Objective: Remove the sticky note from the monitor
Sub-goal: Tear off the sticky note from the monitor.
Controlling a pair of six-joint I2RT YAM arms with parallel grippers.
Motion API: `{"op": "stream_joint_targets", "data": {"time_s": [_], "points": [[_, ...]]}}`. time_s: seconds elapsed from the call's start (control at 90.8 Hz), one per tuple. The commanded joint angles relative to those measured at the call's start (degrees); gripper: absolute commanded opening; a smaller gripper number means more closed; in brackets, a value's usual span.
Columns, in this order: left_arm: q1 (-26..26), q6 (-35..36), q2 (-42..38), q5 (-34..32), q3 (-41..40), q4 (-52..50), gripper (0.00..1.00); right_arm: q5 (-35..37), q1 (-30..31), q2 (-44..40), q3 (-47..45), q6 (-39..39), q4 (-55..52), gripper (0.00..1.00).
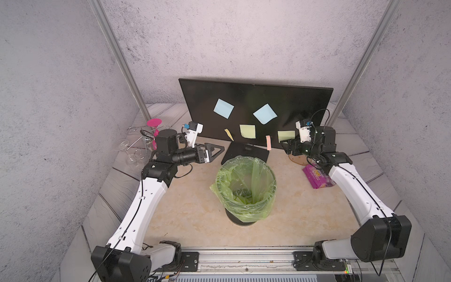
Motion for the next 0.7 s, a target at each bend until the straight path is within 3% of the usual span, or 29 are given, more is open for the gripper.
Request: {"op": "stream_joint_targets", "data": {"time_s": [0.0,0.352,0.573,0.694], "points": [[0.01,1.31,-0.75,1.02,0.23,0.23,1.0,-2.43,-0.22,-0.12,1.72,-0.24,1.0,0.81],[0.05,1.24,-0.62,1.17,0.33,0.06,1.0,-2.13,-0.35,-0.29,1.65,-0.58,-0.07,0.64],[0.05,1.05,-0.7,1.37,0.42,0.14,1.0,-2.19,-0.44,-0.05,1.81,-0.42,-0.08,0.47],[0.04,0.99,-0.66,1.5,0.58,0.19,1.0,-2.51,-0.61,-0.38,1.83,-0.12,-0.08,0.32]]}}
